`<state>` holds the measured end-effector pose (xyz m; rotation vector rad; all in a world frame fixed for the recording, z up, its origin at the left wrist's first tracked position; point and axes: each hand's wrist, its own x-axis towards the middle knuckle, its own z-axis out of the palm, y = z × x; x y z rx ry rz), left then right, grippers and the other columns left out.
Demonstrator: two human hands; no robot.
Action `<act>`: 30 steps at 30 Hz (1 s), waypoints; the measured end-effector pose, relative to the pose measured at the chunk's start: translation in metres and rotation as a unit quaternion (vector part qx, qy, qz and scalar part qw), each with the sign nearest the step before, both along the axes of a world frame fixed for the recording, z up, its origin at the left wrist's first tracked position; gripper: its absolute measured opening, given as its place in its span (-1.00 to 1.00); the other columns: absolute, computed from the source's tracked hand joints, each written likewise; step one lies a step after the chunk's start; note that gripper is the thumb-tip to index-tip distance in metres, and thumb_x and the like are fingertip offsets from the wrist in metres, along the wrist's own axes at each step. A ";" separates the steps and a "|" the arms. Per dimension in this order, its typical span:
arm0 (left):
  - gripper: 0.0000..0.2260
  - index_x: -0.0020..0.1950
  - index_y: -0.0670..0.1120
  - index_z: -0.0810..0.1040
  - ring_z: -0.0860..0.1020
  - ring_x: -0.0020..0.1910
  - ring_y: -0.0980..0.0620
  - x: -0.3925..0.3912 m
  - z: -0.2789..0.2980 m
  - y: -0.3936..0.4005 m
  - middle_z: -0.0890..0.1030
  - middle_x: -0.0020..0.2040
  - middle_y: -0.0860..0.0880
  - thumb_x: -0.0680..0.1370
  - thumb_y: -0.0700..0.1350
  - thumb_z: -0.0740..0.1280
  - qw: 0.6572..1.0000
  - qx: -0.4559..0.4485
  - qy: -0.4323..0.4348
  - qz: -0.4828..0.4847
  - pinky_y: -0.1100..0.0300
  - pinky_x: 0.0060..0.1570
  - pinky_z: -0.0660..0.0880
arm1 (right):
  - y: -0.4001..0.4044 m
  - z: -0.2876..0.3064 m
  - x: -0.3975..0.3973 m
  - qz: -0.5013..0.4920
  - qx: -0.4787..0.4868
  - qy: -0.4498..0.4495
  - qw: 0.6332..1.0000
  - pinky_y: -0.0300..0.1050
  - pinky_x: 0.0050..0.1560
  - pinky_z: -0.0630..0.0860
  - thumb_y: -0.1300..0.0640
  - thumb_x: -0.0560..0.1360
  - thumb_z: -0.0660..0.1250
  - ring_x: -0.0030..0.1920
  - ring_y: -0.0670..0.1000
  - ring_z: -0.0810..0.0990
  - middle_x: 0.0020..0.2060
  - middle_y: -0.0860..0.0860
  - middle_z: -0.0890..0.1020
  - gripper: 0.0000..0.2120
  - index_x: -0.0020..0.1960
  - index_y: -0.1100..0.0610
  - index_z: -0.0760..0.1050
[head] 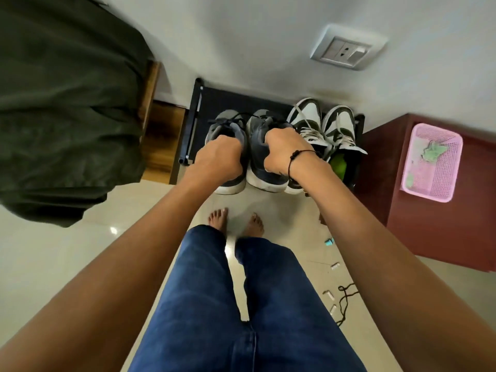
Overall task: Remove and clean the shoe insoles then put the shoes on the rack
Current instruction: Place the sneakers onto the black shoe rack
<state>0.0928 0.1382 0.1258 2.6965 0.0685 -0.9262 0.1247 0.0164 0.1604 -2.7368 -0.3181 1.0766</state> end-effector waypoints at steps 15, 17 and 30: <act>-0.75 0.24 -0.18 0.35 0.49 0.12 -0.14 0.020 -0.102 0.015 0.53 0.13 -0.17 0.58 -0.18 0.23 0.985 0.086 -0.101 -0.112 -0.01 -0.04 0.48 | 0.008 -0.143 -0.015 -0.058 -0.007 -0.181 0.982 -0.03 -0.22 0.47 0.34 0.45 0.28 0.18 0.15 0.41 -0.09 0.15 0.59 -0.77 0.09 0.25 0.41; -0.76 0.24 -0.19 0.34 0.49 0.12 -0.15 0.021 -0.109 0.019 0.53 0.13 -0.18 0.58 -0.20 0.20 0.985 0.087 -0.102 -0.111 -0.02 -0.04 0.48 | 0.009 -0.157 -0.021 -0.081 0.020 -0.201 0.976 -0.05 -0.35 0.49 0.43 0.28 0.40 0.01 0.21 0.52 -0.28 0.17 0.60 -0.74 -0.06 0.27 0.47; -0.64 0.34 -0.18 0.27 0.45 0.19 -0.12 0.014 -0.161 0.030 0.49 0.20 -0.16 0.55 -0.27 0.20 0.990 0.092 -0.035 -0.098 0.04 -0.02 0.48 | 0.012 -0.204 -0.022 -0.093 -0.012 -0.152 0.984 -0.02 -0.24 0.45 0.36 0.40 0.35 0.12 0.15 0.45 -0.15 0.10 0.60 -0.75 0.05 0.19 0.45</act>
